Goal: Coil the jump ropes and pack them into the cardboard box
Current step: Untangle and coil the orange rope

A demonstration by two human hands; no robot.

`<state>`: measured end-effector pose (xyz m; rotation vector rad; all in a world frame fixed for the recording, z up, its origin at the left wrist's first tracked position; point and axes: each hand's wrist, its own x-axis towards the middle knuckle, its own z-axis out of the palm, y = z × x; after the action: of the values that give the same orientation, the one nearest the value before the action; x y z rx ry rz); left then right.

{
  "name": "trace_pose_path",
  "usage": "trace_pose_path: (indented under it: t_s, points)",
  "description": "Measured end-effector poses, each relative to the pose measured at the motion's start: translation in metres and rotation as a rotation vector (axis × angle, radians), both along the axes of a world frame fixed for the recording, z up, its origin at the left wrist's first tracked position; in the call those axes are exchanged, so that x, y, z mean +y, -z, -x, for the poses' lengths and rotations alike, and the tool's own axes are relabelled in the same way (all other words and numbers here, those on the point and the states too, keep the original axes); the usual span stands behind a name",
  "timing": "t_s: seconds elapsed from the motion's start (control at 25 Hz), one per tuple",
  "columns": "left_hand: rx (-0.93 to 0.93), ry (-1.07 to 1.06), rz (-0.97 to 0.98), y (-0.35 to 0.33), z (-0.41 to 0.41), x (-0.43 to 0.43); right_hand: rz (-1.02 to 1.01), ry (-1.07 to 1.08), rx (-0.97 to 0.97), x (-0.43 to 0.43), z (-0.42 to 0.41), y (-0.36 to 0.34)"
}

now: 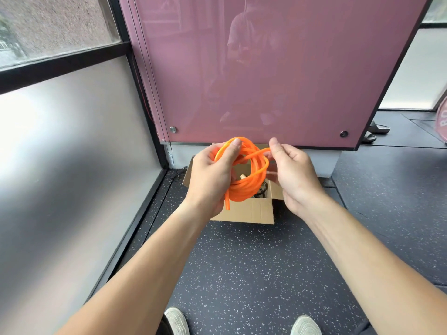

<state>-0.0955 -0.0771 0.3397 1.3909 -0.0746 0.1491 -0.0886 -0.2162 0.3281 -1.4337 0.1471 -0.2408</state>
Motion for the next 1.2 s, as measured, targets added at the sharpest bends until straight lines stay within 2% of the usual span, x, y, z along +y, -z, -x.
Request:
trace_pose_path:
  t_s: [0.08,0.16,0.32,0.48,0.56,0.64,0.76,0.96,1.08,1.2]
  points:
    - [0.013,0.026,0.054,0.004,0.003,-0.001,-0.155,-0.192,0.21,0.004,-0.001,0.003]
    - [0.017,0.008,0.04,0.01,0.0,0.001,-0.289,-0.283,0.335,0.009,-0.002,0.007]
    - [0.056,0.01,-0.063,0.022,-0.008,0.009,-0.454,-0.253,0.341,0.01,-0.003,0.007]
    - [-0.137,-0.045,-0.258,0.022,-0.002,0.009,-0.546,-0.282,0.381,0.005,-0.001,0.001]
    - [-0.2,-0.062,-0.268,0.021,0.0,0.008,-0.559,-0.284,0.384,0.004,-0.001,-0.004]
    - [-0.189,-0.048,-0.252,0.023,-0.001,0.01,-0.528,-0.277,0.38,0.006,0.002,-0.004]
    - [-0.155,-0.071,-0.272,0.025,-0.002,0.009,-0.371,-0.216,0.295,0.012,0.004,0.002]
    - [-0.21,-0.132,-0.45,0.024,0.007,0.011,0.009,-0.096,0.125,0.011,0.015,-0.011]
    - [-0.183,-0.16,-0.539,0.018,0.01,0.019,0.094,-0.068,0.048,0.001,0.027,-0.02]
    - [-0.185,-0.169,-0.599,0.002,0.004,0.032,0.132,-0.326,0.079,-0.008,0.031,-0.026]
